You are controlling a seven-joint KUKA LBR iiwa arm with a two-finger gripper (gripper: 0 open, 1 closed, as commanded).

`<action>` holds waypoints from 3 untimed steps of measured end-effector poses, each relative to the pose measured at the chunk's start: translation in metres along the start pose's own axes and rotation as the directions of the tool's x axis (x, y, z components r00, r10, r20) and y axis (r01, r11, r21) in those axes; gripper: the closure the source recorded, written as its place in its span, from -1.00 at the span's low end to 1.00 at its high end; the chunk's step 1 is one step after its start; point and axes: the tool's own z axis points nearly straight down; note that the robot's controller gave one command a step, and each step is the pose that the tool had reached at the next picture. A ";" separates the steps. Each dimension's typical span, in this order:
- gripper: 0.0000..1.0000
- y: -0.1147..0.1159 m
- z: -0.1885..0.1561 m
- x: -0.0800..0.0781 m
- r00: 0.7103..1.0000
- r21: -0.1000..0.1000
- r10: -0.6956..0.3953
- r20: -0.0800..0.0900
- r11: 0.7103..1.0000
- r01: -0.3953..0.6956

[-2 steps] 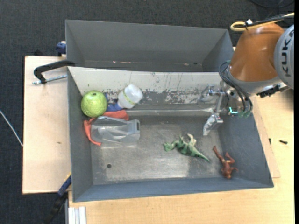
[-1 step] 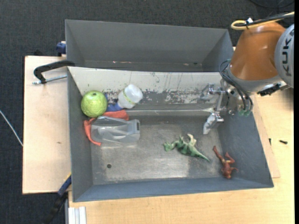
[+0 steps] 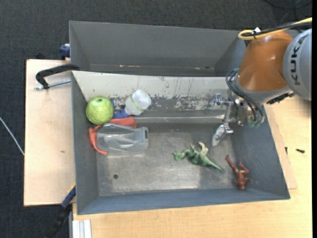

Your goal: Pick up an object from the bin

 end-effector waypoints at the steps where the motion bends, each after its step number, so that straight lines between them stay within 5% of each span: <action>1: -1.00 0.000 0.020 0.008 0.991 -0.003 -0.132 -0.008 0.991 0.132; 2: -1.00 0.006 0.025 0.005 0.938 -0.002 -0.347 -0.003 0.938 0.347; 3: -1.00 0.026 0.059 0.013 0.845 -0.002 -0.534 -0.001 0.845 0.534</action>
Offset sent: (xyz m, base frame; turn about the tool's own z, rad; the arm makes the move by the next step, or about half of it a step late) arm -0.0044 0.0089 -0.0343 -0.4220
